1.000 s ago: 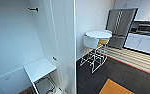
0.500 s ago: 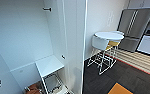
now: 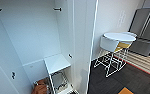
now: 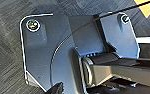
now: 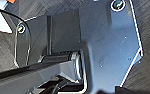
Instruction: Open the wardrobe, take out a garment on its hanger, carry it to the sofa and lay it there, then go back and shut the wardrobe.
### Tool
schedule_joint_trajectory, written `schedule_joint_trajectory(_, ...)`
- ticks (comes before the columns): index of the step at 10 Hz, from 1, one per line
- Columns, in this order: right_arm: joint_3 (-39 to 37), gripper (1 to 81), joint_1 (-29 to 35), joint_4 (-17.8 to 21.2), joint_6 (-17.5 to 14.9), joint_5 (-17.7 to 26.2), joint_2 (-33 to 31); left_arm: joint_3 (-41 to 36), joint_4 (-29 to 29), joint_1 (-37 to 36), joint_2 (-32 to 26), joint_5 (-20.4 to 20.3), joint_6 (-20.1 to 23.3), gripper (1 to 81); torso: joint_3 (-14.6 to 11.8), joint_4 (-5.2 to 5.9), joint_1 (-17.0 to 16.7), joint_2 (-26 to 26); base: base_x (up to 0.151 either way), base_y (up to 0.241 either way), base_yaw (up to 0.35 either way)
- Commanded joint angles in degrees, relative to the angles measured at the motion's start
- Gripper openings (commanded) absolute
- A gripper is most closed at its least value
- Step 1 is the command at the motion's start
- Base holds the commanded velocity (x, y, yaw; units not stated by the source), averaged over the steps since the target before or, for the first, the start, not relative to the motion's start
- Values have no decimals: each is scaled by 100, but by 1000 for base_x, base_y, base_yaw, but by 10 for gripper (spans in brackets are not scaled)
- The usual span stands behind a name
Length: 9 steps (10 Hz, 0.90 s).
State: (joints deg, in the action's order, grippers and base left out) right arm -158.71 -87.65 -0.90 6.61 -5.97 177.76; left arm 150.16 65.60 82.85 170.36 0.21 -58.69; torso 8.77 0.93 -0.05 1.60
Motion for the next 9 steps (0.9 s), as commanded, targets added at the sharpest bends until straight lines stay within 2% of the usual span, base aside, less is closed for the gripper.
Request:
schedule_joint_trajectory(1, -1, 811, 234, -42, -19, 316, 7, -40, -300, -150, 16, 366, -11, 811, 0, 0, 5, 0, 0, 0, 251)
schedule_joint_trajectory(6, -1, 811, 322, -33, -379, 369, -10, -84, -838, -97, 165, 638, -11, 811, 0, 0, 5, 0, 0, 0, 256)
schedule_joint_trajectory(9, -1, 811, 393, -24, -379, 369, -28, -435, -996, -71, 42, 691, -11, 811, 0, 0, 5, 0, 0, 0, 256)
